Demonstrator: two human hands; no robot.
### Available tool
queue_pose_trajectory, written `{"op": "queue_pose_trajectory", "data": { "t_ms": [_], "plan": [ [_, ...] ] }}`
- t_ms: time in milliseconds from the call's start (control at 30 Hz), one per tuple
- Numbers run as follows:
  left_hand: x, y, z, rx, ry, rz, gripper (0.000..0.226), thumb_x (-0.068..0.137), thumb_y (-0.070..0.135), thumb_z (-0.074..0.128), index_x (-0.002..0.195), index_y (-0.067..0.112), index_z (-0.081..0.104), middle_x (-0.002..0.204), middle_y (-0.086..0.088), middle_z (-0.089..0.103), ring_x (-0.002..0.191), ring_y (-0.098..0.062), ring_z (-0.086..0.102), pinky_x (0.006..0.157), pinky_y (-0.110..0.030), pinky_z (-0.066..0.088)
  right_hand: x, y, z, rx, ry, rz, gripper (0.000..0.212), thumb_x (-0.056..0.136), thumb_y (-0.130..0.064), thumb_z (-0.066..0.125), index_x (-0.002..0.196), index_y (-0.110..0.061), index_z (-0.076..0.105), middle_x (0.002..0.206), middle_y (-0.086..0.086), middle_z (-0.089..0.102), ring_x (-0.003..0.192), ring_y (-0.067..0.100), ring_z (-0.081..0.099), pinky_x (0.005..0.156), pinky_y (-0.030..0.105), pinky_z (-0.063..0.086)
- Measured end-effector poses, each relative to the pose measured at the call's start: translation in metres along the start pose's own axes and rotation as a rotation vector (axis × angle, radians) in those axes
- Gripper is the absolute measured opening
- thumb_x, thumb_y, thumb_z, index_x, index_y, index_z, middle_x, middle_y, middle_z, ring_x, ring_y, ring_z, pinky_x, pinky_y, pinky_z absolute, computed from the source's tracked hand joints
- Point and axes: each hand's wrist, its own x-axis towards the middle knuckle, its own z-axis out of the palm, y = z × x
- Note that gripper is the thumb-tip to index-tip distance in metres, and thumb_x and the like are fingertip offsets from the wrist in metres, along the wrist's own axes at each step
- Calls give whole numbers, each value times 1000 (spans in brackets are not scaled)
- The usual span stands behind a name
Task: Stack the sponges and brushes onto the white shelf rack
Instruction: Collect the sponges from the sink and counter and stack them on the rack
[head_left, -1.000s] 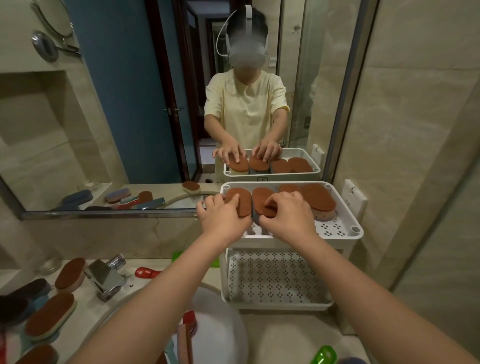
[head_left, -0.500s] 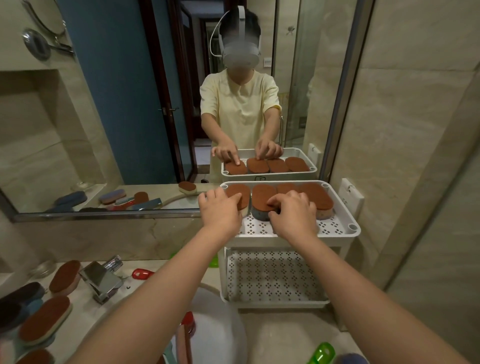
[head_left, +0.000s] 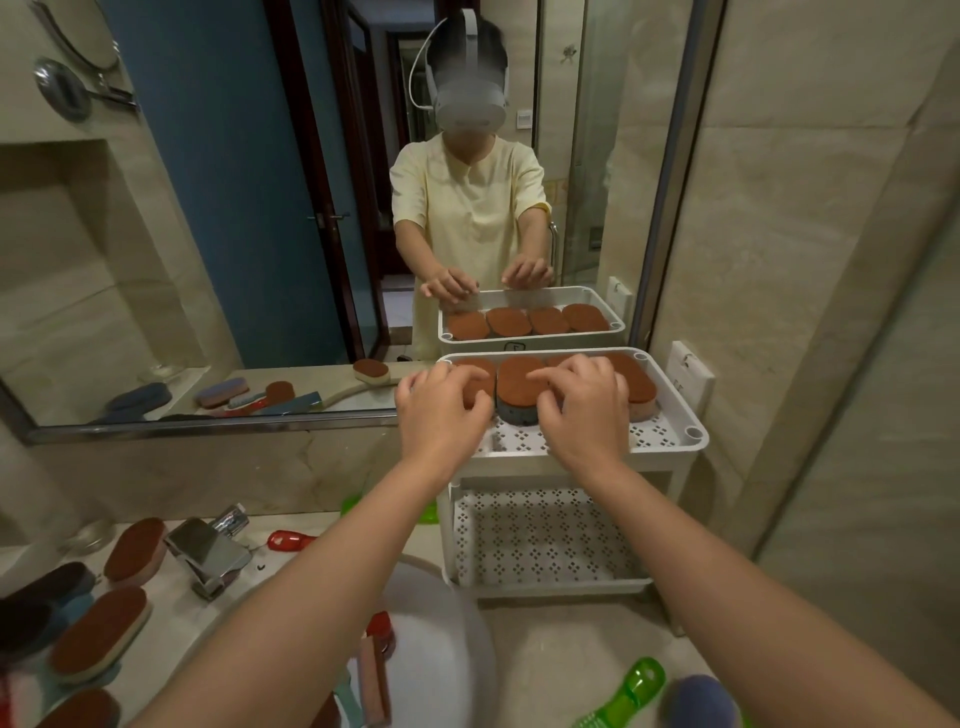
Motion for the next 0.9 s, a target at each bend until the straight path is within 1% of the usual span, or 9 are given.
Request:
{"op": "queue_pose_trajectory", "data": {
  "t_ms": [67,167,300,367,500,600,700,800,900],
  "plan": [
    [-13,3,-2,-56,30,95,22,88,30,53,106,36,64,97,19,59,99,-2,52,112,-33,20,-12,3,-4,59,30,-38,23,84,-14,57,96,-27,72,85,-15,51,94,11,48,86,29,31],
    [-43,9,1,-154,52,199,24,89,28,50,110,33,62,103,20,56,107,0,49,116,-33,17,-40,10,-10,92,18,-33,25,84,-16,56,101,-27,70,92,-12,57,99,11,48,92,31,32],
    [-84,15,13,-256,95,290,31,88,21,49,117,24,62,114,11,57,119,-8,47,117,-38,20,-77,27,-22,136,10,-5,33,86,-14,53,115,-23,67,113,-5,60,118,17,48,106,44,34],
    [-104,17,20,-294,70,327,34,88,20,49,121,20,59,121,6,56,124,-12,45,117,-38,22,-98,37,-29,105,-12,6,40,85,-13,53,123,-21,63,129,-2,56,130,18,42,112,48,31],
    [-146,28,39,-351,-50,307,38,87,20,48,123,20,58,123,4,55,125,-13,44,111,-33,30,-149,57,-41,15,-94,81,52,84,-18,54,135,-27,52,149,0,40,143,16,22,118,42,17],
    [-173,35,56,-357,-203,240,38,88,24,46,124,24,57,124,8,51,121,-7,43,102,-24,33,-186,75,-47,-9,-200,226,54,81,-20,54,134,-30,53,147,-1,42,143,18,24,118,45,20],
    [-199,39,79,-391,-454,169,32,91,26,49,122,35,56,118,20,50,110,3,46,89,-15,37,-223,93,-51,-49,-326,416,51,83,-21,59,132,-30,55,147,-2,41,142,19,25,116,38,21],
    [-225,43,107,-448,-733,37,27,93,32,50,118,36,59,111,15,61,100,-1,58,87,-26,48,-253,109,-56,-78,-428,567,52,83,-19,60,134,-25,54,144,4,44,137,23,32,112,32,26],
    [-250,51,131,-555,-920,-173,27,94,18,54,120,24,59,110,0,66,98,-13,62,93,-33,48,-275,122,-62,-104,-541,685,55,86,-19,55,140,-22,47,144,4,43,134,25,34,108,29,29]
  ]
}}
